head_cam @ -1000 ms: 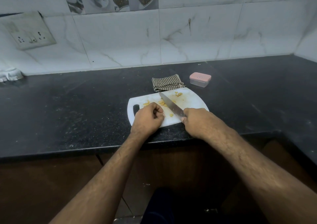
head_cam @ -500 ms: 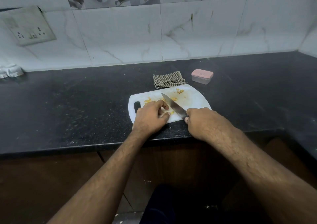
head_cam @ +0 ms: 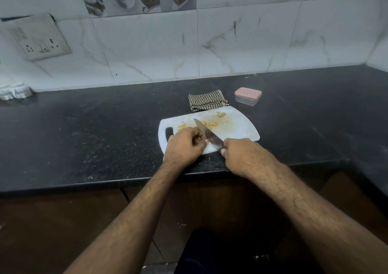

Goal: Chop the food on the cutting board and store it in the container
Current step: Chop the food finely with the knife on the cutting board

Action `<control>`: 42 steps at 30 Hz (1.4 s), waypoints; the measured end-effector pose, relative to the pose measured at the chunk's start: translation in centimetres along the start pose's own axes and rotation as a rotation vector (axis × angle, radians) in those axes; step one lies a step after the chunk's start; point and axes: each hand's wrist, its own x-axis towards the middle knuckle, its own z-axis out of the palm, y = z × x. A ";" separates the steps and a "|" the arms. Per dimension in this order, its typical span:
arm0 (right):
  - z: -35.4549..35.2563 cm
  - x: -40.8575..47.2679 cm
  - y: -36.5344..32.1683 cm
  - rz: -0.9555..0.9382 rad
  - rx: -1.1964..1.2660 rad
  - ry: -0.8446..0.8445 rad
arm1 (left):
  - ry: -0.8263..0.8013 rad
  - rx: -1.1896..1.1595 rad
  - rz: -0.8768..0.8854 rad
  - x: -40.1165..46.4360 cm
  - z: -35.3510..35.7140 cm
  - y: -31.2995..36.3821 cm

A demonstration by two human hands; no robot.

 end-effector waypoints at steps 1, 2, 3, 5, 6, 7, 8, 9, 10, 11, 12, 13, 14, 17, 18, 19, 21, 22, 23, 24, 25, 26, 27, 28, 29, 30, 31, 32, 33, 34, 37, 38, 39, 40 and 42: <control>0.0 0.1 0.0 0.000 0.005 0.002 | -0.001 -0.006 -0.010 0.0 0.0 0.0; 0.0 0.1 0.0 0.002 0.014 0.001 | -0.002 -0.009 -0.018 0.1 0.1 0.0; 0.0 0.2 0.0 0.005 0.023 0.003 | -0.002 -0.009 -0.026 0.2 0.1 -0.1; -0.1 0.3 0.1 0.017 0.027 0.009 | -0.002 -0.010 -0.039 0.3 0.2 -0.2; -0.1 0.3 0.2 0.024 0.022 0.010 | -0.002 -0.012 -0.045 0.3 0.2 -0.2; -0.1 0.4 0.3 0.028 0.015 0.011 | -0.001 -0.014 -0.049 0.3 0.3 -0.3; -0.1 0.4 0.3 0.032 0.010 0.010 | 0.001 -0.017 -0.049 0.3 0.3 -0.3; -0.1 0.4 0.4 0.034 0.009 0.009 | 0.003 -0.018 -0.048 0.3 0.3 -0.3; -0.1 0.4 0.5 0.036 0.008 0.008 | 0.005 -0.021 -0.046 0.3 0.3 -0.2; -0.1 0.4 0.5 0.037 0.007 0.007 | 0.005 -0.022 -0.047 0.3 0.3 -0.2; -0.1 0.4 0.6 0.038 0.007 0.004 | 0.005 -0.023 -0.047 0.3 0.2 -0.2; -0.1 0.4 0.6 0.037 0.008 0.004 | 0.006 -0.023 -0.047 0.2 0.2 -0.2; 0.0 0.3 0.7 0.034 0.010 0.005 | 0.007 -0.023 -0.045 0.2 0.2 -0.2; 0.1 0.3 0.8 0.020 0.009 0.011 | -0.005 -0.004 -0.013 0.2 0.2 -0.2; 0.1 0.2 0.8 0.016 0.009 0.011 | -0.009 0.013 0.005 0.1 0.2 -0.2; 0.1 0.2 0.8 0.015 0.009 0.011 | -0.008 0.026 0.015 0.2 0.2 -0.2; 0.1 0.3 0.7 0.010 0.015 0.015 | -0.002 0.034 0.020 0.2 0.2 -0.2; 0.1 0.4 0.6 0.007 0.018 0.020 | 0.002 0.039 0.015 0.3 0.3 -0.2; 0.1 0.6 0.6 0.006 0.019 0.023 | 0.010 0.039 0.008 0.3 0.4 -0.3; 0.1 0.6 0.6 0.006 0.018 0.023 | 0.023 0.029 -0.001 0.3 0.4 -0.3; 0.0 0.7 0.6 0.006 0.017 0.023 | 0.039 0.006 -0.013 0.4 0.5 -0.4; 0.0 0.8 0.6 0.007 0.016 0.025 | 0.058 -0.024 -0.025 0.5 0.5 -0.5; 0.0 0.9 0.6 0.006 0.016 0.030 | 0.075 -0.052 -0.038 0.5 0.5 -0.6; 0.1 0.9 0.7 0.004 0.015 0.035 | 0.090 -0.071 -0.047 0.5 0.4 -0.6; 0.1 1.0 0.7 0.002 0.013 0.040 | 0.100 -0.082 -0.052 0.5 0.4 -0.6; 0.1 1.0 0.7 -0.001 0.007 0.042 | 0.106 -0.088 -0.055 0.4 0.3 -0.6; 0.1 1.0 0.7 -0.004 0.000 0.043 | 0.108 -0.090 -0.055 0.4 0.2 -0.5; 0.1 1.0 0.8 -0.007 -0.010 0.045 | 0.104 -0.088 -0.053 0.4 0.2 -0.5; 0.1 1.0 0.8 -0.013 -0.024 0.054 | 0.094 -0.081 -0.049 0.4 0.1 -0.5; 0.2 1.0 0.9 -0.023 -0.044 0.070 | 0.081 -0.070 -0.042 0.3 0.1 -0.4; 0.2 0.9 1.3 -0.067 -0.143 0.165 | 0.026 -0.018 -0.014 0.3 0.1 -0.2; 0.1 1.0 1.5 -0.077 -0.173 0.194 | 0.006 0.000 -0.008 0.2 0.1 -0.2; 0.1 1.2 1.8 -0.083 -0.193 0.216 | -0.010 0.017 -0.009 0.2 0.1 -0.2; 0.0 1.3 1.9 -0.083 -0.199 0.229 | -0.020 0.027 -0.015 0.2 0.1 -0.1; 0.0 1.8 2.2 -0.088 -0.189 0.255 | -0.017 0.030 -0.021 0.3 0.1 -0.1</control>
